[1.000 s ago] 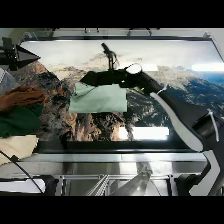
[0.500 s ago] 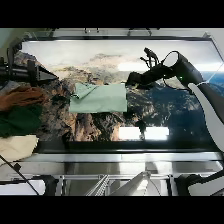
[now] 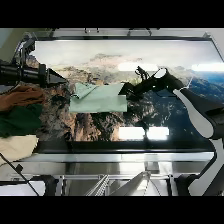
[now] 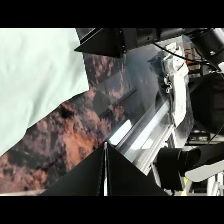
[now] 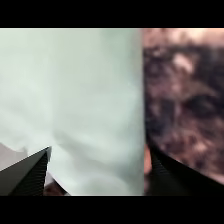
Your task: Fold the shirts.
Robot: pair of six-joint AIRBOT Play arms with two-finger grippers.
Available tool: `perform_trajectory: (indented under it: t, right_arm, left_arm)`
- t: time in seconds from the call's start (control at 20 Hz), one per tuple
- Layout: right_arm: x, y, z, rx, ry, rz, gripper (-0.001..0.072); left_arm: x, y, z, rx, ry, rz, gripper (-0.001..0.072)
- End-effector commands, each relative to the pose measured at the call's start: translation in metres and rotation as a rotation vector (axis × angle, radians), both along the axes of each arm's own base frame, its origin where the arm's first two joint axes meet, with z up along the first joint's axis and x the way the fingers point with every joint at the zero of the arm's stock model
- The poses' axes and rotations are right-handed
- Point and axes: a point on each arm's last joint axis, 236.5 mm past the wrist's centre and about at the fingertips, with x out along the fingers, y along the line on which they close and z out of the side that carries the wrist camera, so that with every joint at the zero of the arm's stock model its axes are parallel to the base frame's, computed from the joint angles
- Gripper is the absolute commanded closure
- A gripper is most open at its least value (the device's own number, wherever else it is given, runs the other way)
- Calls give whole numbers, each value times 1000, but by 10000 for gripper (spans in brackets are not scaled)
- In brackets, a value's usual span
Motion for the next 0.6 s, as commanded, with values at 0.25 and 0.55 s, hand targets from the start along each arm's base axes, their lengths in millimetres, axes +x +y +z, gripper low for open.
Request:
perform_trajectory:
  t: [0.25, 0.55]
  right_arm:
    - [-2, 59, 40, 337, -55, 43, 693]
    - [-3, 7, 210, 461, -318, 73, 695]
  left_arm:
    - [-2, -2, 0, 1, -2, -11, 702]
    - [-11, -4, 1, -5, 15, -44, 702]
